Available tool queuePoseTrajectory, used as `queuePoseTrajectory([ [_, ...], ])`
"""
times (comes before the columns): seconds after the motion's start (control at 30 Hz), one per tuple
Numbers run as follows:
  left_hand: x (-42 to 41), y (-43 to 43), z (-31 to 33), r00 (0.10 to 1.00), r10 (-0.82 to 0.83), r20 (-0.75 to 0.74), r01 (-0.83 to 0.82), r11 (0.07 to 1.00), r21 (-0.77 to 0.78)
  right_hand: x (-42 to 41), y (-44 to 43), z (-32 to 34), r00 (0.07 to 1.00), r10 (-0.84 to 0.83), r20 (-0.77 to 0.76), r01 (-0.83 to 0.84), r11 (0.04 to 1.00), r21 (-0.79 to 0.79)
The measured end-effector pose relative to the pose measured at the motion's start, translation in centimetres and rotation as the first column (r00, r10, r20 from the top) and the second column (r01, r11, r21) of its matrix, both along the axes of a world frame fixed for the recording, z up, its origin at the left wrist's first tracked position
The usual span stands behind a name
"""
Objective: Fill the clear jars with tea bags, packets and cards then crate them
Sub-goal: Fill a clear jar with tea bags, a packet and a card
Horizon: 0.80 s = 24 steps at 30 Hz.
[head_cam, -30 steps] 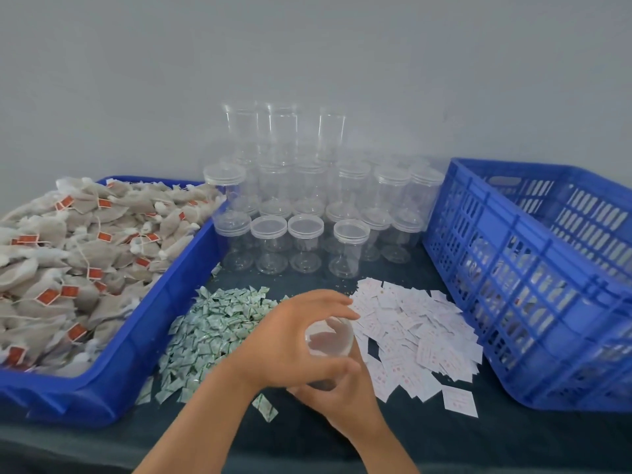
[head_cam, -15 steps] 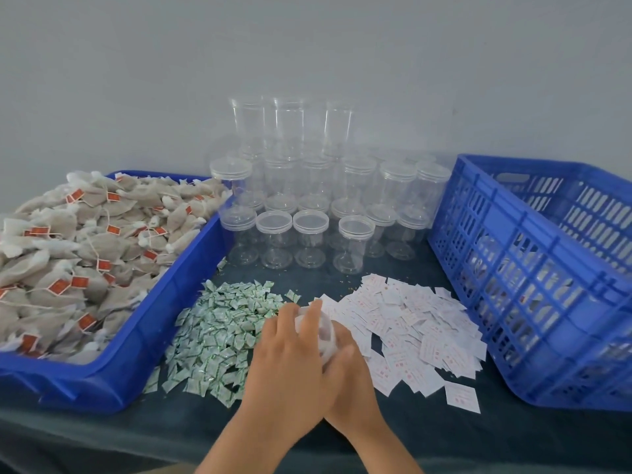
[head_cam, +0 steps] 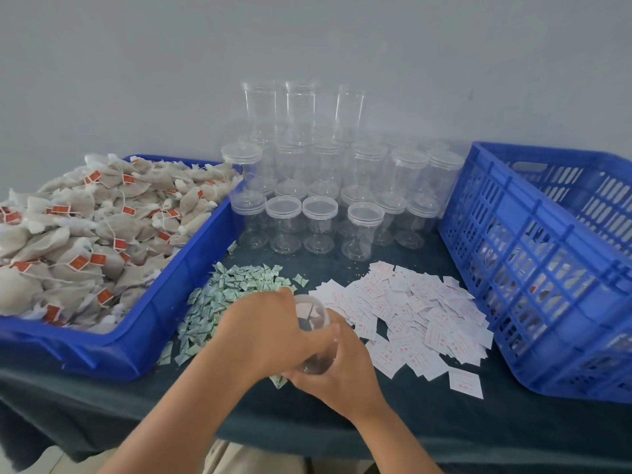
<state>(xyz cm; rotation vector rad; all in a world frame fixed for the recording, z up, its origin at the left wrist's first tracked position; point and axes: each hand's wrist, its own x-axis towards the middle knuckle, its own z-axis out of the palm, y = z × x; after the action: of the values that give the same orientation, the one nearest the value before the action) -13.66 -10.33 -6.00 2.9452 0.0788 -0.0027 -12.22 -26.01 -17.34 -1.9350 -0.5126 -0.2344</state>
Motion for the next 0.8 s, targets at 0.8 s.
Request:
queuePoseTrajectory([
  [0.8,-1.8,1.6,-1.0,0.973,0.087,0.212,-0.014,0.946,-0.323,0.2,0.8,-0.8,0.949,-0.172,0.265,0.169,0.985,0.035],
])
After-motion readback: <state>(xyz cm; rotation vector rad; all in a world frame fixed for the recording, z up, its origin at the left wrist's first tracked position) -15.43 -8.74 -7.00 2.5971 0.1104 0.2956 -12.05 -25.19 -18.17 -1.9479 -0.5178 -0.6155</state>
